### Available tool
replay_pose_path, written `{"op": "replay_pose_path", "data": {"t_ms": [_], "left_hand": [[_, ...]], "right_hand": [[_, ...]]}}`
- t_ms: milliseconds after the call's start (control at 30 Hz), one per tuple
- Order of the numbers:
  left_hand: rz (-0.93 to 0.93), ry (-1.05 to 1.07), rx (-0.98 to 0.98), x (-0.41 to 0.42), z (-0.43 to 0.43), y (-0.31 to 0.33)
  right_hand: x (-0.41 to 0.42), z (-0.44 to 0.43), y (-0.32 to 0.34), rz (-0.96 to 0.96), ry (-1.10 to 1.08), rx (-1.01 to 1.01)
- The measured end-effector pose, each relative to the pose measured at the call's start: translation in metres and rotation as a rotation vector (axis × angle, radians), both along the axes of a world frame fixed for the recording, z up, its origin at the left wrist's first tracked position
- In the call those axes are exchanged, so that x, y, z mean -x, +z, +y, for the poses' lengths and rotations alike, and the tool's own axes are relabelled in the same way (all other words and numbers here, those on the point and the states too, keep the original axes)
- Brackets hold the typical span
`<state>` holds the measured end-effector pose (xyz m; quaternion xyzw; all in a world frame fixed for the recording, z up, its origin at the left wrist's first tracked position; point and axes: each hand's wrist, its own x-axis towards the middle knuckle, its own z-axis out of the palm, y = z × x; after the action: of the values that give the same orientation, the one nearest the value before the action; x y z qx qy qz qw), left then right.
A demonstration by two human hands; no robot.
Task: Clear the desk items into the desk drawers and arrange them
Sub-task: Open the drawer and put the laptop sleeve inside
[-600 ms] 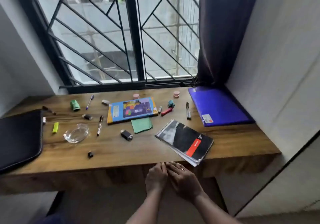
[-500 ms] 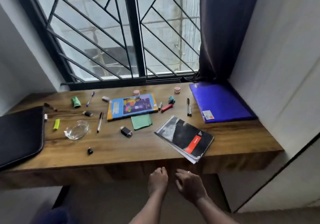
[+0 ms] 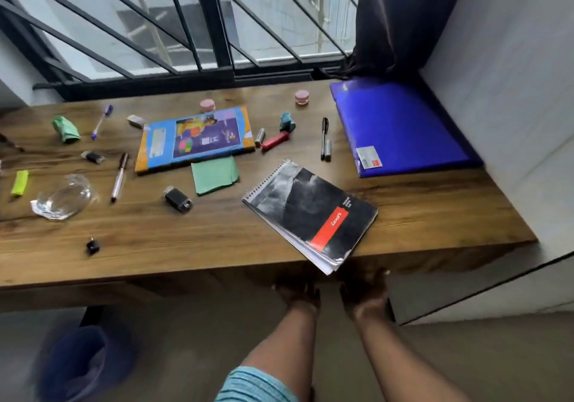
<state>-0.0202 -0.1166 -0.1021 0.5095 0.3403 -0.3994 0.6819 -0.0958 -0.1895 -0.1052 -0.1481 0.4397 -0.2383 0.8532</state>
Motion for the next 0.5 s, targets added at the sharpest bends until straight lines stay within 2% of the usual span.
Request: {"op": "replay_pose_path", "data": {"t_ms": [33,67,167,267,367,433,500], "left_hand": [[-0.097,-0.005,-0.041,-0.002,-0.002,-0.003],[-0.067,0.113,0.002,-0.002,-0.006,-0.007],[-0.071,0.158,0.043,-0.004,-0.004,-0.016],[-0.124,0.251,0.045,0.002,-0.003,-0.02],[-0.077,0.514,0.207,0.0,-0.003,-0.029],[-0.056,0.569,0.402,0.008,0.003,-0.035],[-0.083,0.598,0.43,0.021,0.007,-0.034]], "right_hand": [[0.001,-0.006,-0.008,-0.114,-0.096,-0.063],[0.0,-0.009,-0.022,-0.21,-0.147,-0.14],[0.0,-0.012,-0.044,-0.34,-0.212,-0.094],[0.001,-0.015,-0.054,-0.247,-0.189,-0.095],[0.007,-0.017,-0.056,-0.204,-0.157,-0.081],[0.014,-0.014,-0.063,-0.173,-0.158,-0.052],[0.028,-0.006,-0.058,-0.243,-0.174,-0.04]]}}
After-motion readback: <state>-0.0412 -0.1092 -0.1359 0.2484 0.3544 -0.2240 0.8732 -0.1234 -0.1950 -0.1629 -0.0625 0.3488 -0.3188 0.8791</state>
